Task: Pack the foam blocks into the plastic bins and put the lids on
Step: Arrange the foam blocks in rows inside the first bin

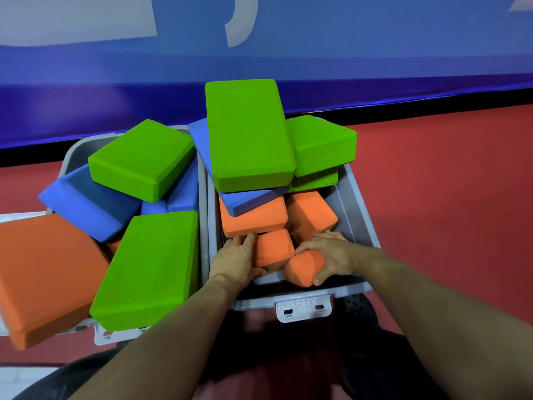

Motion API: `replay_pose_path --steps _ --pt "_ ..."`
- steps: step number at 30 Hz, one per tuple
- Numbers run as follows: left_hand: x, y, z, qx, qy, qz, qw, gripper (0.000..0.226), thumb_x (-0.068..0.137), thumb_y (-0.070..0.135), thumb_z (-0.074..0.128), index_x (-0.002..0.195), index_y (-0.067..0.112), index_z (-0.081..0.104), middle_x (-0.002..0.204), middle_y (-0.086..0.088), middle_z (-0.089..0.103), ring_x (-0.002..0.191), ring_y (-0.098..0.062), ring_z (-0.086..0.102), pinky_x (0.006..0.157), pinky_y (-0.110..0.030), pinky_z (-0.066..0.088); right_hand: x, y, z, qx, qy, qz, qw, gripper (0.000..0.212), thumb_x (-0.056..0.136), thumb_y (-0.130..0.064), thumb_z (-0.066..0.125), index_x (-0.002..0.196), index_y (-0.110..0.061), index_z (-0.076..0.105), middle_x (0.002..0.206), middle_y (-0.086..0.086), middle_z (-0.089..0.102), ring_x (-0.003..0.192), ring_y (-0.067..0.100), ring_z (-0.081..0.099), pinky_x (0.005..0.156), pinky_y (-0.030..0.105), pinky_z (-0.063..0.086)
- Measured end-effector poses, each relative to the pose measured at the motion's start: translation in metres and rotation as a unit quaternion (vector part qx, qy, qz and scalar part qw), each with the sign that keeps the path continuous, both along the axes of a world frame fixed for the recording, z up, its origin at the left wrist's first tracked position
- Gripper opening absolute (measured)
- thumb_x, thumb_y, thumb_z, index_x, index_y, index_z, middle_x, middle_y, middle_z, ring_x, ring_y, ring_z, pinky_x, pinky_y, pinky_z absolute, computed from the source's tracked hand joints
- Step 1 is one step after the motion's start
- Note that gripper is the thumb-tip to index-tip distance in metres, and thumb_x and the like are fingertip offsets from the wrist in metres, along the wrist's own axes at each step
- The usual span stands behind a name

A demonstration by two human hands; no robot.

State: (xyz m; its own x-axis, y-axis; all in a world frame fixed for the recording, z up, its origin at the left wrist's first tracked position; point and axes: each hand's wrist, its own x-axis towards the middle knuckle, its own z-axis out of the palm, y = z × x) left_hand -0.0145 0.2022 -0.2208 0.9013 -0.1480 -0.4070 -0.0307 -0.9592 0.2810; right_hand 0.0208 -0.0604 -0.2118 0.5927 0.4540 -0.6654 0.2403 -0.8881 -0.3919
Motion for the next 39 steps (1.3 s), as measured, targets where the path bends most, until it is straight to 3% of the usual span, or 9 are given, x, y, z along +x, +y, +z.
replay_pose_path --steps 4,8,21,23,25,27,34,39 --pt "0.0 -0.004 -0.003 0.03 -0.007 -0.01 0.999 0.086 0.081 0.05 0.077 0.147 0.026 0.027 0.132 -0.011 0.048 0.124 -0.03 0.048 0.096 -0.042 0.049 -0.003 -0.006 -0.009 -0.011 -0.048 0.032 0.998 0.095 0.067 -0.044 0.089 0.145 -0.05 0.036 0.157 -0.013 0.032 0.149 0.016 0.014 0.122 0.041 0.004" --pt "0.003 -0.005 -0.004 0.015 0.003 -0.007 1.0 0.083 0.084 0.047 0.076 0.148 0.028 0.027 0.131 -0.011 0.046 0.124 -0.031 0.045 0.099 -0.043 0.048 -0.004 -0.011 -0.012 0.0 -0.078 0.027 0.997 0.091 0.07 -0.05 0.085 0.147 -0.048 0.037 0.148 -0.016 0.04 0.14 0.014 0.025 0.119 0.035 0.01" --pt "0.005 0.006 0.0 0.008 -0.013 -0.028 1.0 0.08 0.083 0.031 0.077 0.149 0.029 0.032 0.137 -0.012 0.047 0.125 -0.034 0.047 0.104 -0.044 0.044 -0.013 -0.026 -0.002 -0.034 -0.129 0.021 0.991 0.083 0.085 -0.061 0.066 0.155 -0.042 0.027 0.142 -0.009 0.044 0.129 0.013 0.034 0.107 0.034 0.02" --pt "0.005 0.007 0.0 0.027 -0.028 -0.042 0.998 0.08 0.084 0.033 0.074 0.151 0.03 0.03 0.142 -0.01 0.045 0.129 -0.034 0.044 0.111 -0.044 0.038 -0.011 -0.024 0.0 -0.043 -0.137 0.024 0.989 0.082 0.086 -0.062 0.065 0.155 -0.043 0.027 0.139 -0.009 0.044 0.126 0.014 0.035 0.107 0.035 0.02" --pt "0.004 0.008 0.001 0.085 -0.058 -0.089 0.991 0.078 0.084 0.038 0.07 0.151 0.031 0.03 0.139 -0.007 0.05 0.131 -0.032 0.046 0.12 -0.046 0.02 -0.007 -0.022 0.005 -0.05 -0.151 0.021 0.987 0.08 0.086 -0.063 0.063 0.155 -0.043 0.027 0.137 -0.006 0.045 0.125 0.015 0.035 0.109 0.037 0.02" --pt "0.003 0.008 0.003 0.12 -0.078 -0.118 0.983 0.077 0.082 0.042 0.069 0.149 0.032 0.031 0.135 -0.004 0.054 0.127 -0.029 0.051 0.119 -0.048 0.009 -0.003 -0.016 0.01 -0.062 -0.172 0.036 0.983 0.078 0.087 -0.064 0.062 0.154 -0.042 0.028 0.134 -0.002 0.047 0.123 0.018 0.037 0.108 0.038 0.021" --pt "0.001 0.008 0.007 0.102 -0.06 -0.103 0.988 0.079 0.081 0.053 0.071 0.148 0.036 0.032 0.132 0.001 0.056 0.125 -0.023 0.051 0.111 -0.044 0.019 -0.004 -0.008 0.014 -0.06 -0.172 0.027 0.983 0.081 0.085 -0.062 0.065 0.154 -0.043 0.027 0.133 -0.004 0.049 0.122 0.017 0.038 0.105 0.037 0.022" --pt "0.0 0.008 0.008 0.097 -0.052 -0.106 0.988 0.083 0.08 0.056 0.072 0.149 0.037 0.031 0.131 0.0 0.056 0.125 -0.024 0.051 0.109 -0.042 0.024 -0.004 -0.008 0.007 -0.05 -0.142 -0.01 0.988 0.082 0.085 -0.055 0.07 0.154 -0.042 0.029 0.142 -0.003 0.046 0.132 0.019 0.036 0.113 0.042 0.023"
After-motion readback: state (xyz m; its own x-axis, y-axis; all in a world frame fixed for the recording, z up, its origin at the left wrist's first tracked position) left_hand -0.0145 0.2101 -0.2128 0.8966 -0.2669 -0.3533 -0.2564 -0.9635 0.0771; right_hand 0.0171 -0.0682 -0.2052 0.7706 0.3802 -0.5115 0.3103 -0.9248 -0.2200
